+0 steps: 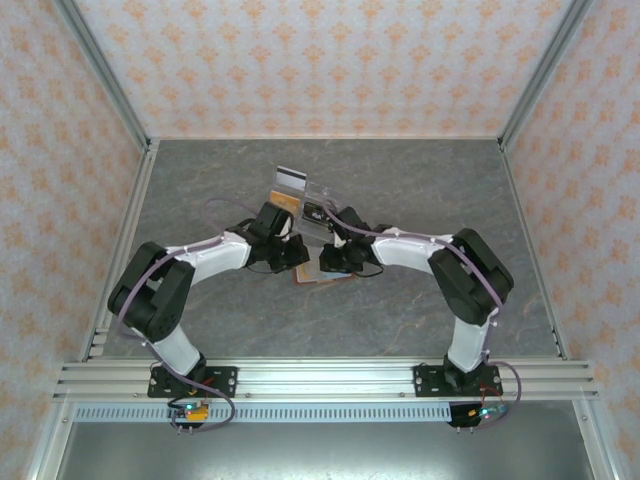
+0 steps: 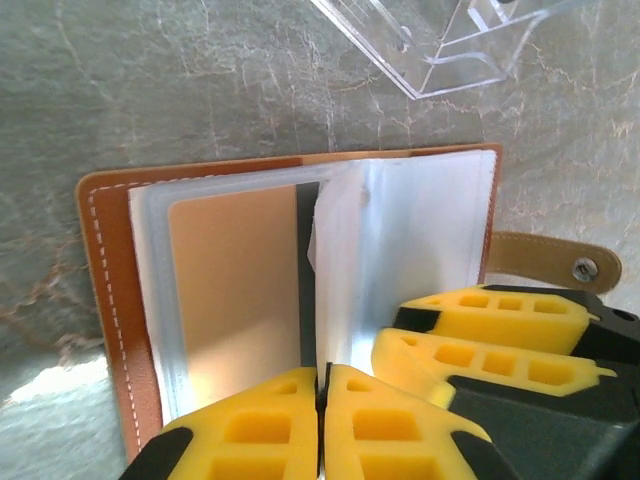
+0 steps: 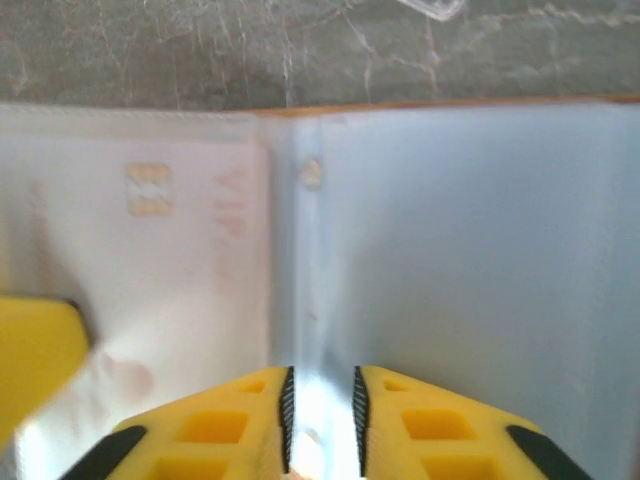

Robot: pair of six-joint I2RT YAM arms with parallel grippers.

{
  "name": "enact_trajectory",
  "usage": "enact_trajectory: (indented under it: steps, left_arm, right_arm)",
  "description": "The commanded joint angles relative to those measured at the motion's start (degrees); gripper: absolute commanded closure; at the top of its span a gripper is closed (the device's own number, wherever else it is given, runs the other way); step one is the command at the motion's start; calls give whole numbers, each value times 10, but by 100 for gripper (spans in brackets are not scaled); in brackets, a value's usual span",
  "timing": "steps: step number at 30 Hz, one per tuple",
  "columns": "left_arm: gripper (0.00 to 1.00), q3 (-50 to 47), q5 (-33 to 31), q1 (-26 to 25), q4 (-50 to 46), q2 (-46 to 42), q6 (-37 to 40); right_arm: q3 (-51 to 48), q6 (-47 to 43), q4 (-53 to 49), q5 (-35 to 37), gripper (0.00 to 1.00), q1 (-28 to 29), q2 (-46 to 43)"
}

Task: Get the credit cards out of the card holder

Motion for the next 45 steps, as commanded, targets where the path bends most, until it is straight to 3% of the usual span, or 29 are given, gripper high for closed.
enact_trajectory:
  steps: [1,8,15,21,27,34,38,45]
  left_arm:
    - [93,-5,-35,15,-82,-31,55]
    - [90,-9,2,32,-86,-54,61]
    - [58,-12,64,29,-15,-49,8]
    - [42,0,101,14,36,-45,-23]
    - [33,21,115,13,59,-21,-31]
    - [33,17,76,31,27,-25,-27]
    - [45,-9,25,43,4,-47,-25]
    - [60,-48,22,49,16,-48,-30]
  right_arm:
    - [-35,9,51,21,70,2,-49]
    - [-88,25,111,63,63,2,-109]
    - [-123,31,144,105,61,1,-153]
    - [-143,38,167,113,61,-2,-173]
    - [-150,38,171,121,61,-2,-184]
    - [-141,27,170,102,63,-2,-175]
    - [-124,18,166,65,72,1,-155]
    - [-103,6,160,28,80,12,-127]
